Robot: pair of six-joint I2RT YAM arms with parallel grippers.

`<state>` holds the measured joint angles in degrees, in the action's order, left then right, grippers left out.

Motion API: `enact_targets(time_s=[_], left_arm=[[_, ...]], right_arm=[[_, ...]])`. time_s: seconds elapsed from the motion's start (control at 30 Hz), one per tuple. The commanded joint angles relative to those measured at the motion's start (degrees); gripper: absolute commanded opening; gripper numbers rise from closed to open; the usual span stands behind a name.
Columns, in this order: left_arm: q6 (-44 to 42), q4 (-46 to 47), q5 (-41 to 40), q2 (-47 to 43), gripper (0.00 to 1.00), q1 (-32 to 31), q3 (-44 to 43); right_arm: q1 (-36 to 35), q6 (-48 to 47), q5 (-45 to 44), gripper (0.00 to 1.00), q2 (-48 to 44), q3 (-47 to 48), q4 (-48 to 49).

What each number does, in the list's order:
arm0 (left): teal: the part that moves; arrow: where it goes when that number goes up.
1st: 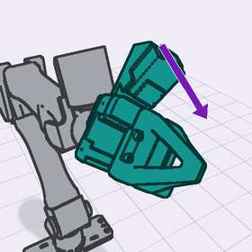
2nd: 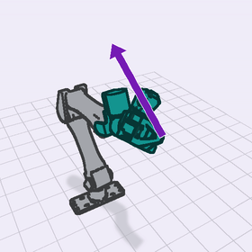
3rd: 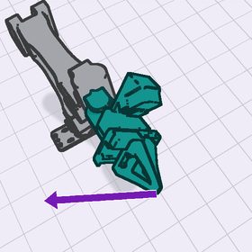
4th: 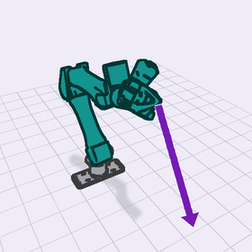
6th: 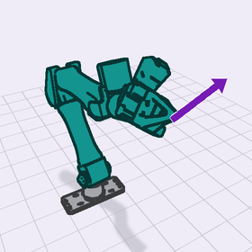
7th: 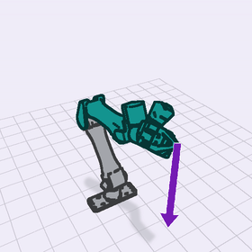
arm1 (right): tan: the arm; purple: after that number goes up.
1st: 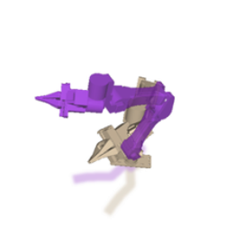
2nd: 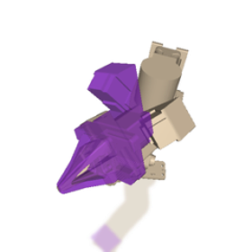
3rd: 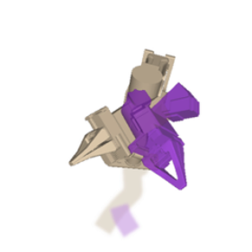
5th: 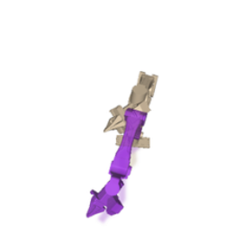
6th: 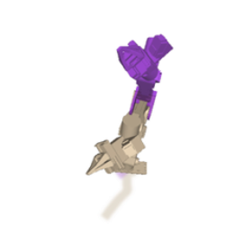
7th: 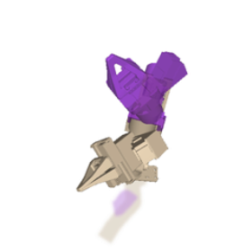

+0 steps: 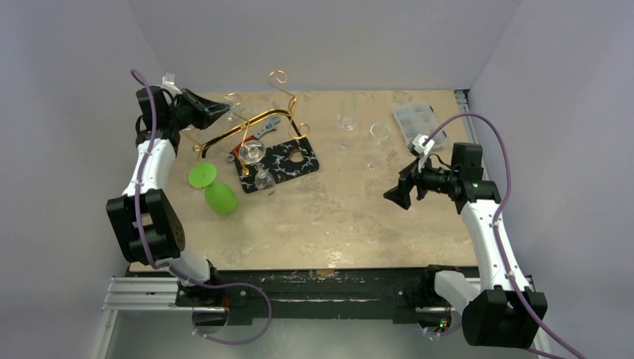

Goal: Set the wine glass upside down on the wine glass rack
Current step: Turn the wine glass upside down at the wine rack.

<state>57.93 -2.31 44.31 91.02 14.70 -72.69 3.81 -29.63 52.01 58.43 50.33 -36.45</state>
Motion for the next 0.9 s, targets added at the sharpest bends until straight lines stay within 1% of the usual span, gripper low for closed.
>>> enact_targets(time_s=[0.0, 0.17, 0.27, 0.4, 0.87], left_arm=[[0.11, 2.90, 0.38, -1.22, 0.00, 0.61, -3.84], [-0.01, 2.40, -0.11, -0.82, 0.00, 0.67, -4.91], [-0.10, 0.23, -0.77, -0.87, 0.00, 0.66, -5.01], [0.37, 0.49, -0.99, -0.06, 0.00, 0.62, -5.63], [2.82, 1.39, -0.81, 5.12, 0.00, 0.52, -12.21]], right_arm=[[0.09, -0.81, 0.81, 0.96, -0.68, 1.53, -0.12], [0.13, -0.79, 0.79, 0.96, -0.77, 1.53, -0.16], [0.10, -0.78, 0.81, 0.96, -0.86, 1.53, -0.12], [0.14, -0.89, 0.80, 0.96, -0.78, 1.53, -0.20], [0.13, -0.96, 0.50, 0.96, -0.73, 1.44, -0.20]])
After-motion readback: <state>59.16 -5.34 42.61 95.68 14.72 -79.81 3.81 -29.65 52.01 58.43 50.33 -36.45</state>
